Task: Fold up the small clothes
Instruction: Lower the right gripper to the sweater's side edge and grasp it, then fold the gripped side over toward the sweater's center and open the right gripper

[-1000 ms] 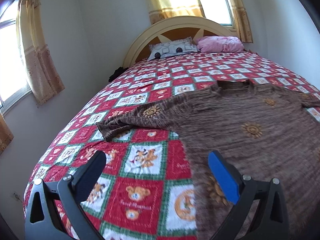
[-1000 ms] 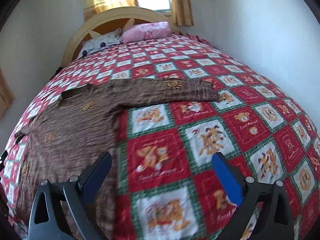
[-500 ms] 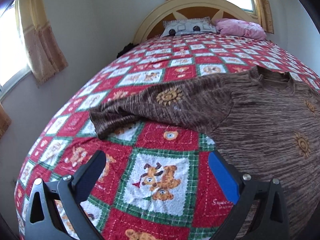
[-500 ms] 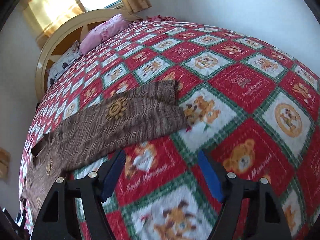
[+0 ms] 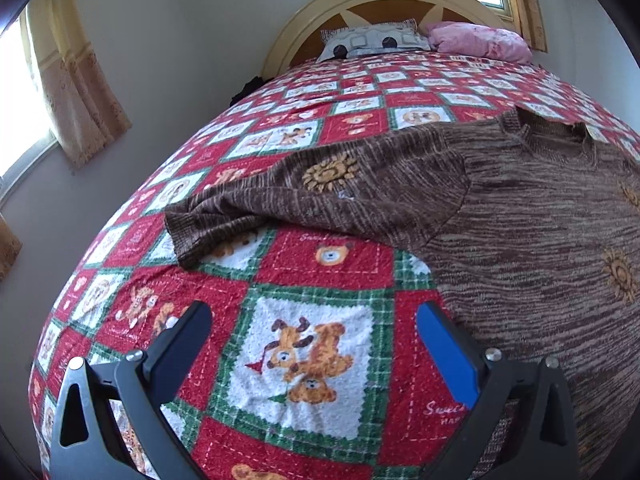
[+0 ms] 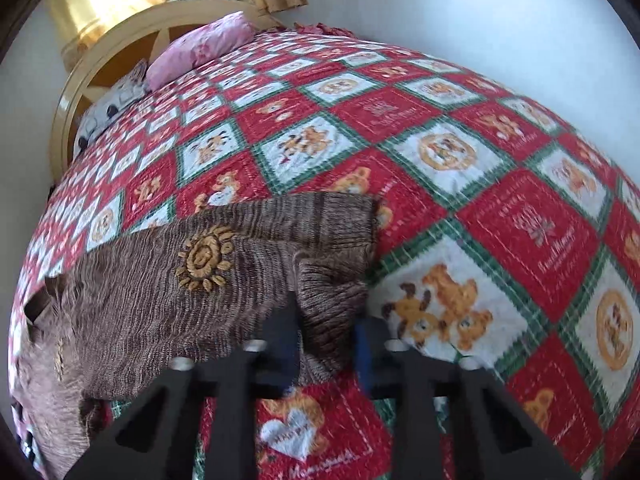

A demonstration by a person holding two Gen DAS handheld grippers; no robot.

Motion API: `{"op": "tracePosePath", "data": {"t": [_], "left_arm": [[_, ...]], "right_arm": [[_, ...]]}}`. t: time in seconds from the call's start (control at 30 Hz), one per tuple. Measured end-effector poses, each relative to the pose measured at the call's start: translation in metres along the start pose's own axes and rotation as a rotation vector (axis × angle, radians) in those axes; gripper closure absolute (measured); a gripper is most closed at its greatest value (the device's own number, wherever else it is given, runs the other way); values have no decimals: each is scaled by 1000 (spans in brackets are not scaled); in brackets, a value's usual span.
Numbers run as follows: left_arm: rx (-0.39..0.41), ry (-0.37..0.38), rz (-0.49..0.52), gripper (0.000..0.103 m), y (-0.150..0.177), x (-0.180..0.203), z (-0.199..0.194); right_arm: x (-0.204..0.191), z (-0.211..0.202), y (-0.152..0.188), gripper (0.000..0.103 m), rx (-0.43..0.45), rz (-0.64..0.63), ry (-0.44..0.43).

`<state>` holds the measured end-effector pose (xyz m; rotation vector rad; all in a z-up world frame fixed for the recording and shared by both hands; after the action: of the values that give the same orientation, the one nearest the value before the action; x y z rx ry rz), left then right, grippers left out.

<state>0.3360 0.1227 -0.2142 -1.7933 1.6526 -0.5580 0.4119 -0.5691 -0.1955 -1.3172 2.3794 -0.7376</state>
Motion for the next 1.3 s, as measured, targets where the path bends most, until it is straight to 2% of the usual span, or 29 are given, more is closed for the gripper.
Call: {"op": "tracePosePath", "data": {"t": [0.1, 0.23, 0.4, 0.5, 0.6, 0.7, 0.77, 0.8, 0.83, 0.9, 1.0, 1.07, 1.13, 1.23, 1.3], "left_arm": [[6, 2, -3, 0, 0, -1, 0], [9, 13, -21, 0, 0, -4, 0], [7, 16, -21, 0, 0, -3, 1], [1, 18, -22, 0, 1, -3, 3], [-3, 13, -25, 0, 2, -2, 3], [-3, 13, -27, 0, 2, -3, 4], [-7, 21, -28, 0, 2, -3, 4], [-11, 27, -31, 0, 2, -3, 5], [-15, 36, -34, 0, 3, -4, 5], [-21, 59, -42, 0, 3, -5, 4], [-2, 56, -41, 0, 1, -6, -9], [28, 89, -40, 0, -3, -1, -25], [58, 154, -32, 0, -13, 14, -43], [85, 288, 44, 0, -34, 63, -66], [91, 312, 119, 0, -45, 102, -71]], "right_arm": [[-14, -6, -4, 93, 16, -44, 15], [-54, -32, -9, 93, 87, -132, 8], [-137, -74, -5, 93, 189, -293, -55], [-198, -98, 12, 93, 224, -392, -128], [-258, -114, 44, 93, 235, -488, -210], [-315, -115, 88, 91, 173, -555, -350], [-338, -110, 112, 77, 94, -584, -436], [-343, -109, 123, 51, 62, -595, -469], [-341, -112, 131, 36, 54, -598, -498], [-330, -120, 144, 36, 51, -604, -535], [-277, -132, 147, 36, 64, -568, -545], [-233, -133, 142, 36, 80, -508, -504], [-192, -131, 137, 36, 104, -453, -453], [-138, -128, 140, 35, 160, -376, -357], [-113, -124, 141, 35, 170, -323, -346]]}}
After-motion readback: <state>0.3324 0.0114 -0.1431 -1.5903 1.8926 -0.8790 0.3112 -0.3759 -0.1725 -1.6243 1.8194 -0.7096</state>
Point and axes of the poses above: each gripper's, at about its wrist camera, not at the fingertips, and z roughly the way its jaws point, x to its right, y to its underside, the point moved 3 cm from there along z, roughly the way its jaws point, and after that the axes turned 10 degrees about y, right-handed, at the moved point
